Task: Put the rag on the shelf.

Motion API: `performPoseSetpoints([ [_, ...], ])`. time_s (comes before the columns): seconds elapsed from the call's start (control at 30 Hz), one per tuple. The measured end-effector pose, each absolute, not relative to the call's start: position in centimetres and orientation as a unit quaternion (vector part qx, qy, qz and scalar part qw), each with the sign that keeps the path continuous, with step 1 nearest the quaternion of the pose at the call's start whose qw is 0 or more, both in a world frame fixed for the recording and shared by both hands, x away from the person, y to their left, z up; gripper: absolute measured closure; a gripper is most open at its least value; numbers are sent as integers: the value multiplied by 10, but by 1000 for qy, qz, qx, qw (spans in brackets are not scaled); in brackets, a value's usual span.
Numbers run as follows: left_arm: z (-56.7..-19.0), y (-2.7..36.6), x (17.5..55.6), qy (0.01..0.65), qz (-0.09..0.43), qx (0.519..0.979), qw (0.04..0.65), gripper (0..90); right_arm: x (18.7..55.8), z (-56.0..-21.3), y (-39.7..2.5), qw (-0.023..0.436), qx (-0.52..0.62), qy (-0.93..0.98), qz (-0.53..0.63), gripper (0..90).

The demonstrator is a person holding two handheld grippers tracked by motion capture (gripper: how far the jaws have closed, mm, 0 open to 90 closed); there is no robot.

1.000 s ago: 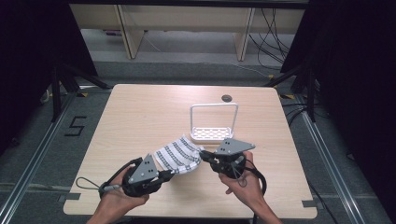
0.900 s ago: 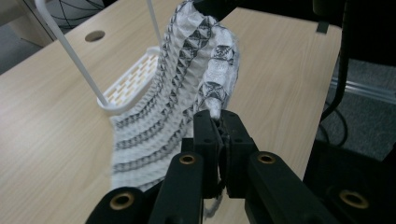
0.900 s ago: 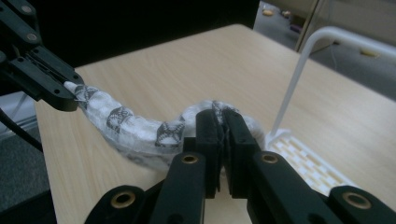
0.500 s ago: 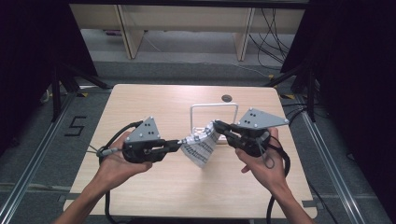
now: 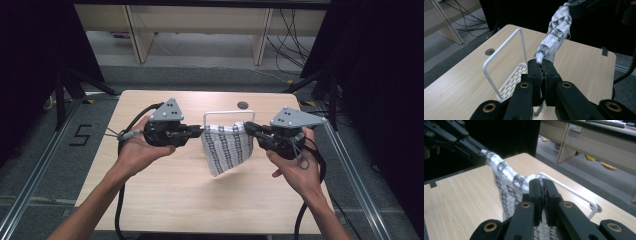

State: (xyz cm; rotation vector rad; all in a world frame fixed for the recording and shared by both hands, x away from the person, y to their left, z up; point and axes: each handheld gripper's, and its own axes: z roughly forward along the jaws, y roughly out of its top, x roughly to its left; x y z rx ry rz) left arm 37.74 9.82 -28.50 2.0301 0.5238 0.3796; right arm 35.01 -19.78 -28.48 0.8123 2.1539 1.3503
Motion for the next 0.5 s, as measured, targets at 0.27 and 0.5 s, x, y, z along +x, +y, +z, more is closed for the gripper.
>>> performPoseSetpoints([
  [0.27,-281,93,401,234,151,829,486,864,362,-277,-199,233,308,778,496,872],
  [0.5,-273,93,413,243,152,825,487,864,376,-270,-198,233,315,771,502,872],
])
